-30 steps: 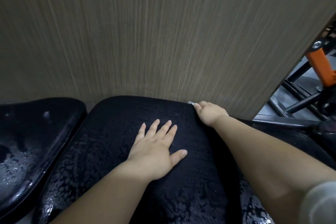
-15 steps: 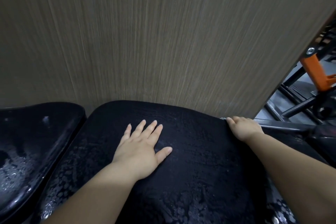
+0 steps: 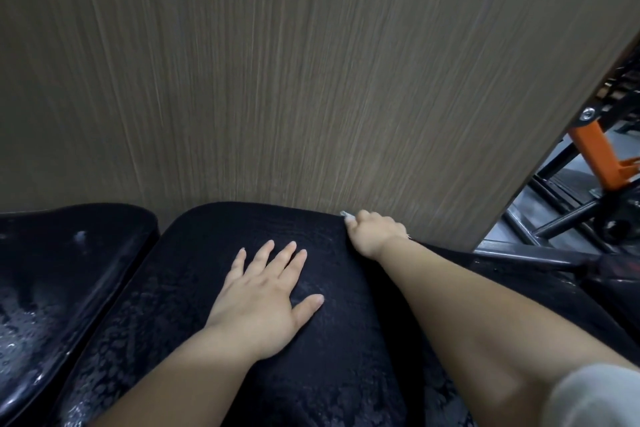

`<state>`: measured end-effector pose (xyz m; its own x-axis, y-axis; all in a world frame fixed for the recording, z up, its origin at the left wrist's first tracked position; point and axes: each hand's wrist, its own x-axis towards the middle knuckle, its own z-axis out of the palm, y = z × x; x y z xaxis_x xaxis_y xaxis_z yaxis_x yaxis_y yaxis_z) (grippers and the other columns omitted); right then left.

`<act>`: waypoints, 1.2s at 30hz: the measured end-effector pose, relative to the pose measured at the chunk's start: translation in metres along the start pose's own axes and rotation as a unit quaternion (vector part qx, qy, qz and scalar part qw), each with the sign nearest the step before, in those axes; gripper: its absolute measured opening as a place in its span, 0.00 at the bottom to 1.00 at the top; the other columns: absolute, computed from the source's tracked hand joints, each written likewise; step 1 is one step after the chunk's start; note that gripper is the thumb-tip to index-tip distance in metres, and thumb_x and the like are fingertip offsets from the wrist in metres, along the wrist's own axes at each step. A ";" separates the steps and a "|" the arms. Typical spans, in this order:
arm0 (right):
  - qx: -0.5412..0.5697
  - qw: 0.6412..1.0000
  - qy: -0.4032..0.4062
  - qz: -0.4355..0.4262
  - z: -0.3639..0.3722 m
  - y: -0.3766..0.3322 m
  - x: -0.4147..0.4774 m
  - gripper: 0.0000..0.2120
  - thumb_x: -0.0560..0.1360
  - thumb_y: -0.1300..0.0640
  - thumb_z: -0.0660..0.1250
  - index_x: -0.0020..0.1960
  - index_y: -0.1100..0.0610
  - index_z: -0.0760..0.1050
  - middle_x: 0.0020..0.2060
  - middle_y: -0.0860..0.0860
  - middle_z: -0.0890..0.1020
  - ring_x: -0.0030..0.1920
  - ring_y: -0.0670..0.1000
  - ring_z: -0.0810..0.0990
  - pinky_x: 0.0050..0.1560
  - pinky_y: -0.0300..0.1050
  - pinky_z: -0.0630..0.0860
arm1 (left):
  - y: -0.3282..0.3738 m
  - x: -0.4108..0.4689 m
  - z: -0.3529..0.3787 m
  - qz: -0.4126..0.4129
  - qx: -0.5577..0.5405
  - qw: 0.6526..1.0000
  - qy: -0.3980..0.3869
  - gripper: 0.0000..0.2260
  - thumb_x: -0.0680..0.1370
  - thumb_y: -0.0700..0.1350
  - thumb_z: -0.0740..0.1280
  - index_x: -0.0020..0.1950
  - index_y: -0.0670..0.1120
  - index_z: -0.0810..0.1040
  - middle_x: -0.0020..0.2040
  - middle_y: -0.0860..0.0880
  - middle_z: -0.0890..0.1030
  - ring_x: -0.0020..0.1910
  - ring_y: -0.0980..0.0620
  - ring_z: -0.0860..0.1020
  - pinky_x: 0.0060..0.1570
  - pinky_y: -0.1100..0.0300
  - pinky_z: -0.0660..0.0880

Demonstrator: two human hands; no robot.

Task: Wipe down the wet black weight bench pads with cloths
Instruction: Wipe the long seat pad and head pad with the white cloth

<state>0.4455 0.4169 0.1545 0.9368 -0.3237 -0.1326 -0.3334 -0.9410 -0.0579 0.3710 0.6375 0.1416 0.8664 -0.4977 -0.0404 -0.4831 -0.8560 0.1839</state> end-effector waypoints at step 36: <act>0.002 0.995 -0.002 -0.101 0.005 -0.085 0.015 0.26 0.81 0.40 0.43 0.66 0.53 0.69 0.65 0.54 0.74 0.66 0.59 0.70 0.65 0.56 0.63 | -0.035 -0.015 -0.009 -0.059 -0.015 0.998 -0.014 0.34 0.78 0.70 0.44 0.80 0.57 0.41 0.79 0.57 0.39 0.77 0.52 0.33 0.74 0.45 0.32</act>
<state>0.4871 0.4926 0.1522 0.9843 -0.1284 -0.1215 -0.1395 -0.9863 -0.0878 0.3764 0.6759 0.1442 0.9127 -0.3982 -0.0917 -0.3739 -0.9044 0.2055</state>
